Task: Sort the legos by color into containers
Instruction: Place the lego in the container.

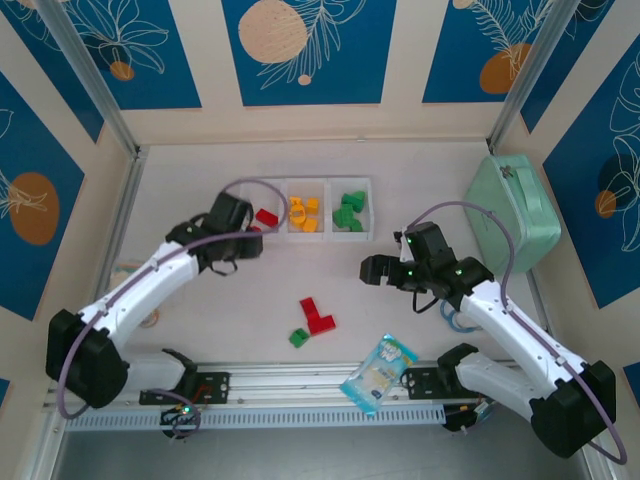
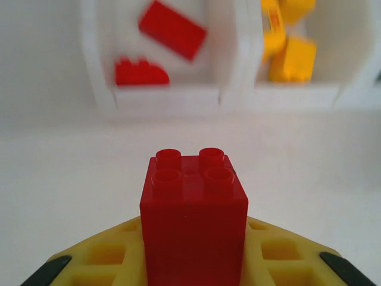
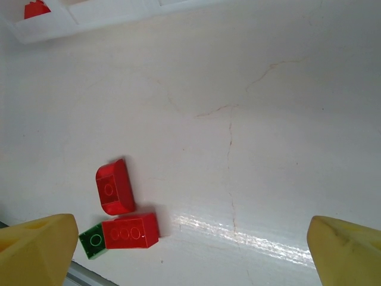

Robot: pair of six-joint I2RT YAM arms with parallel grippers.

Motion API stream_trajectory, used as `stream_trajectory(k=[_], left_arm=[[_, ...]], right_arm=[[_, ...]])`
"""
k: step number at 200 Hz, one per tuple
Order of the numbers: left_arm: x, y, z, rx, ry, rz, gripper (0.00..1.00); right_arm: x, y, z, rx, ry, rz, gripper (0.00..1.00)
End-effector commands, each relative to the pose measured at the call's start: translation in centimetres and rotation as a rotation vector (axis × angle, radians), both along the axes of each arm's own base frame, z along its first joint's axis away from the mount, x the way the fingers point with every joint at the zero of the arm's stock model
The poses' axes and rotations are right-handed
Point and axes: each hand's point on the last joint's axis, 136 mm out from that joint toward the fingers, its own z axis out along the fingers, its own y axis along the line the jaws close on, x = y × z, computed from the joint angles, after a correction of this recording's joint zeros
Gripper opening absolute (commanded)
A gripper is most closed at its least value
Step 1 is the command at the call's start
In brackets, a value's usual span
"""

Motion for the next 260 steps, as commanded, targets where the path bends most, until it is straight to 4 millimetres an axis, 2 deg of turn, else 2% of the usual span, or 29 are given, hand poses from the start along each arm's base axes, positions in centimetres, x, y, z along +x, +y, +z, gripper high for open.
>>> stream_trajectory(k=[1, 30, 53, 78, 94, 118, 129, 156, 188, 214, 217, 235, 237, 260], left_arm=[[3.4, 0.8, 0.4, 0.063, 0.002, -0.018, 0.28], [8.5, 1.0, -0.7, 0.068, 0.046, 0.007, 0.28], [12.0, 0.9, -2.8, 0.051, 0.088, 0.024, 0.27], [14.5, 0.3, -5.4, 0.019, 0.140, 0.033, 0.27], [15.8, -0.3, -6.2, -0.010, 0.146, 0.035, 0.28], [17.0, -1.2, -5.7, -0.066, 0.113, 0.048, 0.45], [17.0, -1.1, -5.0, -0.078, 0.093, 0.056, 0.59], [16.1, -0.7, -2.3, -0.098, 0.011, 0.058, 0.78], [12.9, -0.3, 0.1, -0.158, -0.078, 0.047, 0.93], [8.4, 0.6, 2.7, -0.199, -0.115, 0.040, 1.00], [7.9, 0.7, 3.5, -0.207, -0.131, 0.040, 0.99], [4.0, 1.4, 4.5, -0.253, -0.164, 0.031, 0.99], [3.7, 1.3, 5.1, -0.265, -0.180, 0.026, 0.99], [-0.7, 1.9, 4.2, -0.339, -0.202, 0.019, 1.00]], right_arm=[[0.5, 0.8, 1.8, 0.033, -0.039, 0.034, 0.99], [0.2, 0.5, 2.1, 0.021, -0.042, 0.035, 0.99], [-0.3, -0.1, 2.4, 0.002, -0.046, 0.032, 0.99], [-0.9, -0.7, 2.5, -0.021, -0.050, 0.030, 0.99], [-1.1, -0.7, 2.7, -0.014, -0.045, 0.033, 1.00], [-1.0, -0.2, 3.0, 0.018, -0.017, 0.018, 1.00], [-0.8, 0.3, 3.1, 0.031, -0.001, 0.027, 1.00], [-0.4, 1.8, 2.8, 0.021, 0.059, 0.068, 0.99], [0.4, 5.0, 2.0, -0.045, 0.096, 0.146, 0.99], [0.7, 7.7, 0.4, -0.130, 0.154, 0.189, 1.00], [0.7, 8.1, 0.2, -0.137, 0.161, 0.195, 1.00], [0.5, 9.7, -1.5, -0.196, 0.212, 0.216, 0.97], [0.4, 9.9, -1.8, -0.206, 0.220, 0.218, 0.97], [-0.2, 12.0, -4.6, -0.296, 0.267, 0.252, 0.96]])
